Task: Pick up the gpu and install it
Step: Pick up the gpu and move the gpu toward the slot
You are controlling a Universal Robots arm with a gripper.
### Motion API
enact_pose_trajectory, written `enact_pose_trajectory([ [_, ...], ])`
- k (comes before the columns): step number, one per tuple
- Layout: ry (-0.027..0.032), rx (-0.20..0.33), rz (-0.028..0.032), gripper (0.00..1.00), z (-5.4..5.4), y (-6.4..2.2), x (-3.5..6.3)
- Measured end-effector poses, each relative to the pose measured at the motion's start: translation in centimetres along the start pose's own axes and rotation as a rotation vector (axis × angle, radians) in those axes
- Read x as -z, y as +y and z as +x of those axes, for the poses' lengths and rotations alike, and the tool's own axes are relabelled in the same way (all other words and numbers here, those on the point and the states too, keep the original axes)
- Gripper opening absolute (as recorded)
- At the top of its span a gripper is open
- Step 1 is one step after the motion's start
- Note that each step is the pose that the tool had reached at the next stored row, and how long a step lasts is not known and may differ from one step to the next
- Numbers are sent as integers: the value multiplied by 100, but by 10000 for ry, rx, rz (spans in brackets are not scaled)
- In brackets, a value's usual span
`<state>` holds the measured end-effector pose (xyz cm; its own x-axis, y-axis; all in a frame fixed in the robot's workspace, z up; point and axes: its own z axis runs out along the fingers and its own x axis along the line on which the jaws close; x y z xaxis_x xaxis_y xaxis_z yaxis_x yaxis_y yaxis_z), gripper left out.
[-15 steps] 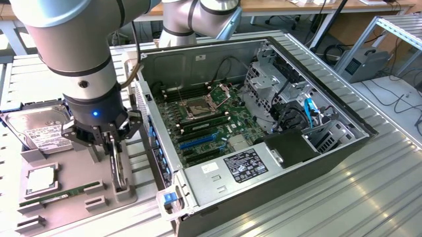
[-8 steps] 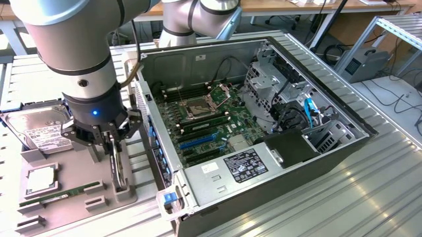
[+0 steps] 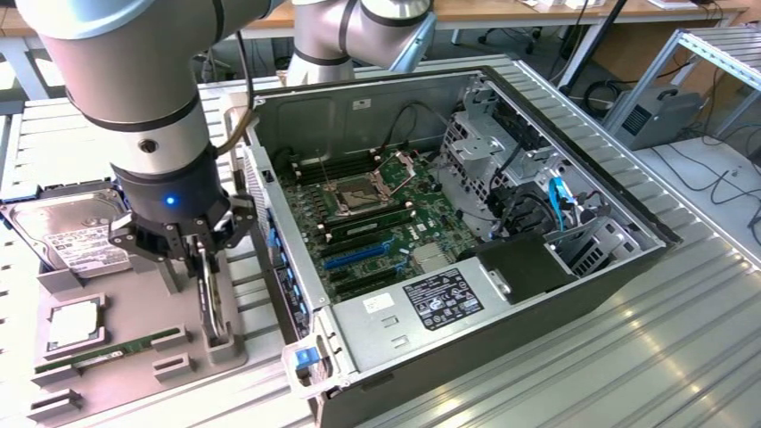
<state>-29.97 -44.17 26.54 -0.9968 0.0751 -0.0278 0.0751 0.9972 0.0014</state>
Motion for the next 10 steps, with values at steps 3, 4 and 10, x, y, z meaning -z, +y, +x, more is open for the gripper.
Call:
enact_pose_trajectory([
  [3,1,0,0,27,0,0,13],
  [4,1,1,0,27,0,0,17],
  [10,0,0,0,27,-1,0,44],
])
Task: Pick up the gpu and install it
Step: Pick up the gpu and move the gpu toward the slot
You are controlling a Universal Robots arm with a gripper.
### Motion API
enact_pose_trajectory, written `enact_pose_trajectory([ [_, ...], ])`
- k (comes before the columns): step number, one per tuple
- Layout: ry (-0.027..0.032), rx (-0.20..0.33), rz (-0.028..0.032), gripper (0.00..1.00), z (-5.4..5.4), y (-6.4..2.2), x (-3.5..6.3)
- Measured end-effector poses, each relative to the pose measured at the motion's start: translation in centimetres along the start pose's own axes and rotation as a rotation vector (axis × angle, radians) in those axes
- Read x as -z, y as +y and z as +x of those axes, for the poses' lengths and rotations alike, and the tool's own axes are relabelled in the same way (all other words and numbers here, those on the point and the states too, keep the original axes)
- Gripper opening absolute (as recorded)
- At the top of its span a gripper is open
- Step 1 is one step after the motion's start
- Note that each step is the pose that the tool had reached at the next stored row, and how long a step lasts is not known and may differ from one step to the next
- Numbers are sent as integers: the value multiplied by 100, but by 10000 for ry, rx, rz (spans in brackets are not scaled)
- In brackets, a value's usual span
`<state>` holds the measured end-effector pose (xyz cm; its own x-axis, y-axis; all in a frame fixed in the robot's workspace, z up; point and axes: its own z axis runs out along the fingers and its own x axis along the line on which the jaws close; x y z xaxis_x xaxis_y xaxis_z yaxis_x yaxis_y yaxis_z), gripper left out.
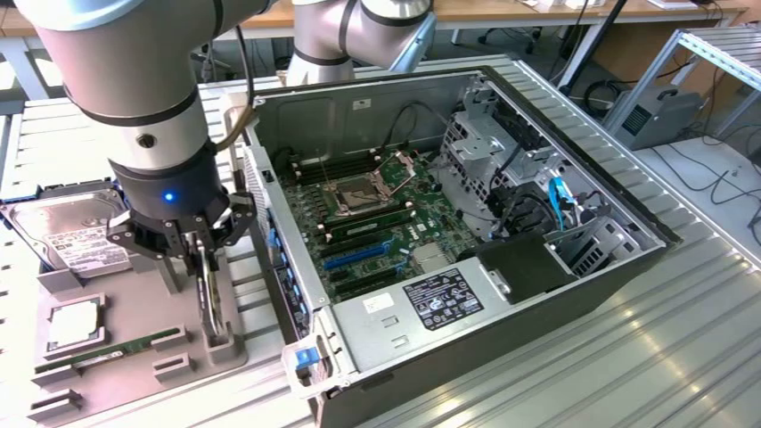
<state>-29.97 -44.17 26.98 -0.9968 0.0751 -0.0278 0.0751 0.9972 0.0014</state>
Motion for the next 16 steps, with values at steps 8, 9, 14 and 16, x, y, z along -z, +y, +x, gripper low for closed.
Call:
enact_pose_trajectory([
  [8,1,0,0,27,-1,0,47],
  [9,1,0,0,27,-1,0,52],
  [14,1,0,1,27,-2,0,80],
  [16,0,0,-1,27,-2,0,89],
])
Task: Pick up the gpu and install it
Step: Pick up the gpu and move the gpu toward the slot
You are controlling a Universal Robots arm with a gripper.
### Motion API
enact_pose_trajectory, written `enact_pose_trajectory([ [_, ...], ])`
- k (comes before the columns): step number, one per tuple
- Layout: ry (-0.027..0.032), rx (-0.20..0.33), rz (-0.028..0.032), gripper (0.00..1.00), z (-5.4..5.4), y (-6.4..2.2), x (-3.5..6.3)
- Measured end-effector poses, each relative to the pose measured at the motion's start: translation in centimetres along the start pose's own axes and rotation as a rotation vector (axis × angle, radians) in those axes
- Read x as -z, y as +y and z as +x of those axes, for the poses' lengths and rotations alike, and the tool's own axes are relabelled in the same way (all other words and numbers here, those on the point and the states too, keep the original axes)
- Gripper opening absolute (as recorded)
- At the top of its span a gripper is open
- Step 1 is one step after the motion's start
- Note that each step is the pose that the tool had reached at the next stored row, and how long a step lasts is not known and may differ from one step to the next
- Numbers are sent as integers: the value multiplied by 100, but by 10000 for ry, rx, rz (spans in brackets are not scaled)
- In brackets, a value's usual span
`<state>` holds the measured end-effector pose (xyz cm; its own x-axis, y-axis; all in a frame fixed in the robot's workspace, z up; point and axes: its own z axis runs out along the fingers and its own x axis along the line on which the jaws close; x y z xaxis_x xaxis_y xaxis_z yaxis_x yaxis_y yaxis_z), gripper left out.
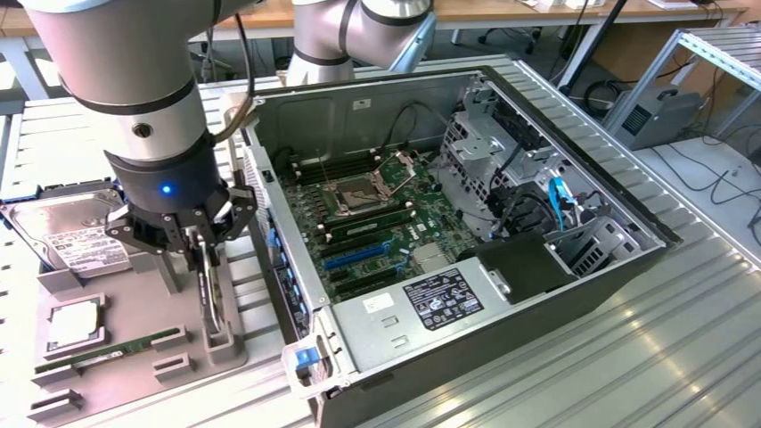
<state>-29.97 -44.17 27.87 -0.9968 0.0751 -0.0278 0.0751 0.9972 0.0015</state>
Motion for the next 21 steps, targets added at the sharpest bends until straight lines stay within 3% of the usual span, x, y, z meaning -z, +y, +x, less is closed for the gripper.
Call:
enact_pose_trajectory([
  [21,1,0,1,27,-2,0,82],
])
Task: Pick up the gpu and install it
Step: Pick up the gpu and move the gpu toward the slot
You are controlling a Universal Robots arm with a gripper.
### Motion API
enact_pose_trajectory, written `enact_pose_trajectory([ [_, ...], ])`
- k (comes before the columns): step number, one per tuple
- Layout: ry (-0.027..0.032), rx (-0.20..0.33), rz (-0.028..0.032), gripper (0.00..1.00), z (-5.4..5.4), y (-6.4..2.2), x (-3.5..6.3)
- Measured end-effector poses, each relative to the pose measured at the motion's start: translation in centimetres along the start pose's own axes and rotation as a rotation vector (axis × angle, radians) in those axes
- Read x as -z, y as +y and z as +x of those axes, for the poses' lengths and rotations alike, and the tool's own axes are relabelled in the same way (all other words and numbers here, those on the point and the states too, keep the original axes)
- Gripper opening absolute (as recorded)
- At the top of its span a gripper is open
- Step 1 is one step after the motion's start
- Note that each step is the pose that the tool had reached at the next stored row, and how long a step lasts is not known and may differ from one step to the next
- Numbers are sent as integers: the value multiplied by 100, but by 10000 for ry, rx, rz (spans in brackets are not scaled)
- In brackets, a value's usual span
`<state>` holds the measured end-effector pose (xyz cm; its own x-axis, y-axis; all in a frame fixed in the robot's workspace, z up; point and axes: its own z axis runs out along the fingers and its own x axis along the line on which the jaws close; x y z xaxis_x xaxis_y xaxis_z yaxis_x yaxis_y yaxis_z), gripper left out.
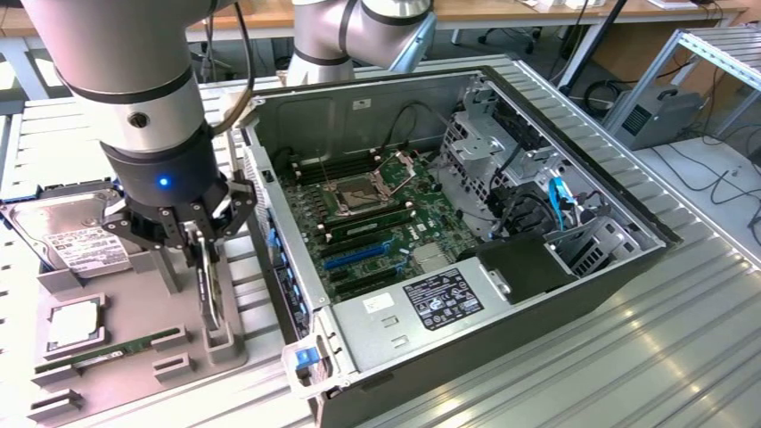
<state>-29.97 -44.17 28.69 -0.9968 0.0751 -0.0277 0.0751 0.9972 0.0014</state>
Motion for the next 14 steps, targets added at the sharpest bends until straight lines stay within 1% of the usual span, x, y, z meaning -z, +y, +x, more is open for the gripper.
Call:
enact_pose_trajectory([
  [14,-1,0,-1,27,-2,0,51],
])
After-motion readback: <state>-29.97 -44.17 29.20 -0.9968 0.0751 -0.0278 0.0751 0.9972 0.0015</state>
